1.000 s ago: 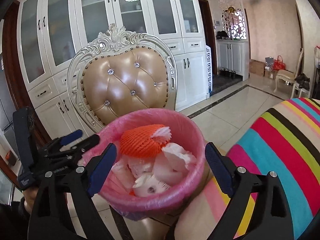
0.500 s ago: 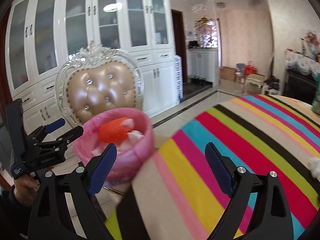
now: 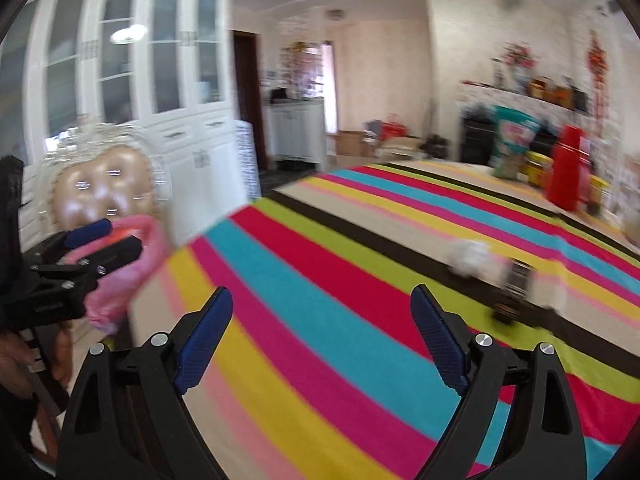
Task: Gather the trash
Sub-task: 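Move both tools back over the table toward the black box and tissue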
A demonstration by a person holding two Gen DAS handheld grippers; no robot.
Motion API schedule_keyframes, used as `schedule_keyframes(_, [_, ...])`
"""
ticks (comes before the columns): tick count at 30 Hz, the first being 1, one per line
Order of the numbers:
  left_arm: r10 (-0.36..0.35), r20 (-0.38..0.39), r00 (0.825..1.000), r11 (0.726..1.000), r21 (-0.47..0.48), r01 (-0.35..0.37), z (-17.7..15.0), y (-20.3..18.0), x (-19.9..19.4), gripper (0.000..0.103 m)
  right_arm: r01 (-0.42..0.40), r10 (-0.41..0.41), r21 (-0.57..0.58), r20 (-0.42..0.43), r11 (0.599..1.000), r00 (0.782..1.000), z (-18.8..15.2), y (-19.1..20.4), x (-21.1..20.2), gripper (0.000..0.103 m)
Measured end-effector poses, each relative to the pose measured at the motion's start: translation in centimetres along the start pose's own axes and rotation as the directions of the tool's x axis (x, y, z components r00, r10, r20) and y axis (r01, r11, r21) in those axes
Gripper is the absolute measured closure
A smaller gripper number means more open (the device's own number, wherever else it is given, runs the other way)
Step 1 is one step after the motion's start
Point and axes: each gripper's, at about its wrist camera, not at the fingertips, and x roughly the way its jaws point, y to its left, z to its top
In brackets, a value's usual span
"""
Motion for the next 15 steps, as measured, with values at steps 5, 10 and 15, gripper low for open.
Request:
schedule_keyframes(5, [-0.087, -0.032, 0.996, 0.996, 0.033, 0.088, 1.4, -7.4, 5.1, 0.005, 0.15, -0.145, 0.092, -0.056, 0.984, 0.988, -1.6, -6.8, -0.1, 0.018])
schedule_keyframes(10, [-0.139, -0.053, 0.989, 0.989, 0.037, 0.141, 2.7, -11.9, 10.0, 0.005, 0.256, -0.24, 0.192, -0.104, 0.947, 0.965, -2.6, -12.6, 0.9, 0.018])
schedule_keyframes(15, [-0.129, -0.085, 0.988, 0.991, 0.023, 0.132, 3.6, -14.4, 15.2, 0.005, 0.323, -0.29, 0.256, -0.158, 0.911, 0.944, -2.9, -15.9, 3.3, 0.018])
